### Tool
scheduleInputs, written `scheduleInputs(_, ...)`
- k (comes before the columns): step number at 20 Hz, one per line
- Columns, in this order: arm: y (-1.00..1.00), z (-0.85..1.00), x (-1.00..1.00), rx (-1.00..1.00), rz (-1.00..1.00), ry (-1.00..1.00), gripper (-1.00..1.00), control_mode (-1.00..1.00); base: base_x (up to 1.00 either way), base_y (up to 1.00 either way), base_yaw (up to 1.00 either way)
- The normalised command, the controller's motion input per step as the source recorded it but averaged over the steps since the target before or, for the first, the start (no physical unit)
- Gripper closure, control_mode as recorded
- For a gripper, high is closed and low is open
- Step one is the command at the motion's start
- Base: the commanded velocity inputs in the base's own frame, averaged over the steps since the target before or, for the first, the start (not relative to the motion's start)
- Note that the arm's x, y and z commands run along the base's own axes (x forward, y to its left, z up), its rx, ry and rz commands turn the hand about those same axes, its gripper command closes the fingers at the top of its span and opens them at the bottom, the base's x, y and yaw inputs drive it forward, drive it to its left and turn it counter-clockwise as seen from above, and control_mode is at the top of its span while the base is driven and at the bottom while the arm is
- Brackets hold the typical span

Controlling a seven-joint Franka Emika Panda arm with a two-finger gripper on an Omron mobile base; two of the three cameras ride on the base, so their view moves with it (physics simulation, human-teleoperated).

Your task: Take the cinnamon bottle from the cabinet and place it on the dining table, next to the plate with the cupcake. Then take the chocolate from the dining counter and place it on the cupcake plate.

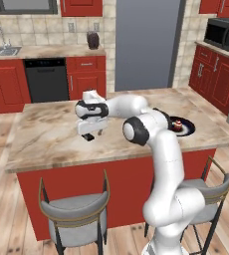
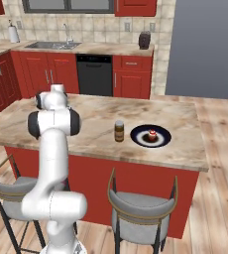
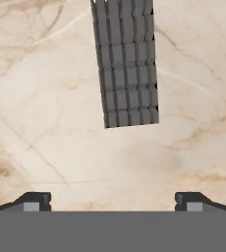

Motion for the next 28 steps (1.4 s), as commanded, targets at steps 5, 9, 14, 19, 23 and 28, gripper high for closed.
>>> scheduleInputs(5,0.02,-0.20,0.36,0.00,0.01,0.01,-1.00,-1.00,0.00,0.00,0.00)
scheduleInputs(9,0.00,-0.26,0.39,0.00,0.00,0.01,-1.00,-1.00,0.00,0.00,0.00)
scheduleInputs(14,0.05,-0.23,0.40,0.00,0.00,0.01,-1.00,-1.00,0.00,0.00,0.00)
scheduleInputs(19,0.20,-0.18,0.32,0.00,0.01,0.03,-1.00,-1.00,0.00,0.00,0.00)
scheduleInputs(23,0.10,-0.23,0.09,0.00,0.03,0.04,-1.00,-1.00,0.00,0.00,0.00)
scheduleInputs(28,0.00,-0.36,0.00,0.00,0.01,0.06,-1.00,-1.00,0.00,0.00,0.00)
